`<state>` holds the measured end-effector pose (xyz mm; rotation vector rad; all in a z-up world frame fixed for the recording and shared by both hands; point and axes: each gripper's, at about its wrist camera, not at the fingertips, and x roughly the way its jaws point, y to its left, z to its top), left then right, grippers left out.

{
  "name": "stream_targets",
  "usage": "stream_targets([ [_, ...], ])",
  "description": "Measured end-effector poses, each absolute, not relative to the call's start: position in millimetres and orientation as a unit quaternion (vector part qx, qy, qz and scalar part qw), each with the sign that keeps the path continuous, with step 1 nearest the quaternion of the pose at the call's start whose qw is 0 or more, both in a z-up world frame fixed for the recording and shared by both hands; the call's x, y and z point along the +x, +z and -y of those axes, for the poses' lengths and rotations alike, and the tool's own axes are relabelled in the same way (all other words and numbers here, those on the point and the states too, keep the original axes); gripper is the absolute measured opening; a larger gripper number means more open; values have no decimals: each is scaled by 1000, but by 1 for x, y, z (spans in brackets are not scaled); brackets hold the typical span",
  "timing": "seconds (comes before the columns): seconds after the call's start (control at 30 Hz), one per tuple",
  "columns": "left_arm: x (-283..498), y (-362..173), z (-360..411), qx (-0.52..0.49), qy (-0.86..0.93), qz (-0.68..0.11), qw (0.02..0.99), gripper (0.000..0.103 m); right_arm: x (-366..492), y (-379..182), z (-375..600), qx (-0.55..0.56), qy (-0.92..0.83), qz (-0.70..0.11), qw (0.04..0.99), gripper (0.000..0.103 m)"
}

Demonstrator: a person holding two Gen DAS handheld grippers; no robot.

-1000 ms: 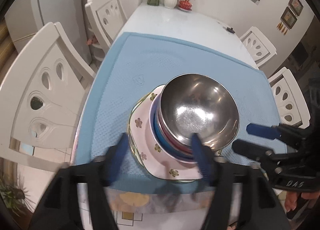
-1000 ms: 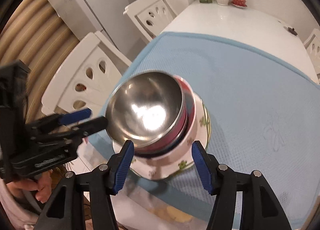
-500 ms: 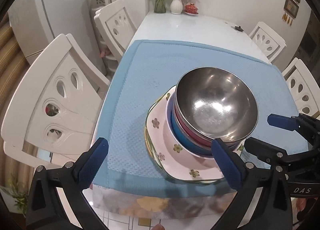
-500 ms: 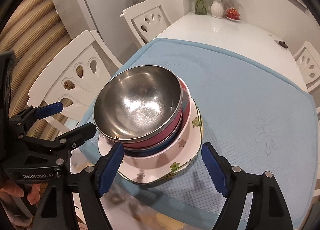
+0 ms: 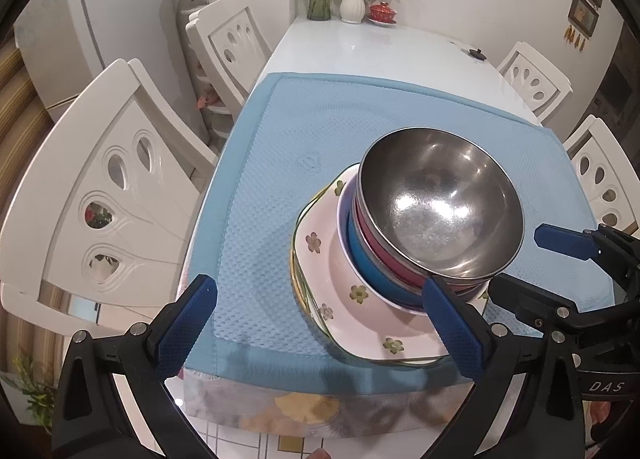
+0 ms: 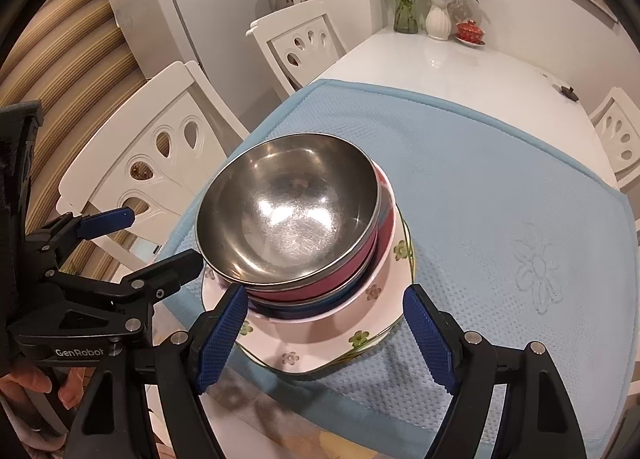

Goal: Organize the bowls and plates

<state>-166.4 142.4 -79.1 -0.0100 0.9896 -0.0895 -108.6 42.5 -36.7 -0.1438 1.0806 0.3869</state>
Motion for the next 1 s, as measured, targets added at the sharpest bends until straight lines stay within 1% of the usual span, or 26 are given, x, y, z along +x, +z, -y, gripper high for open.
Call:
stream_targets([
  [1.0,-162,-78,-140,0,-43,-473,880,103,-106,-35,-42,-68,178,-505,842,79],
])
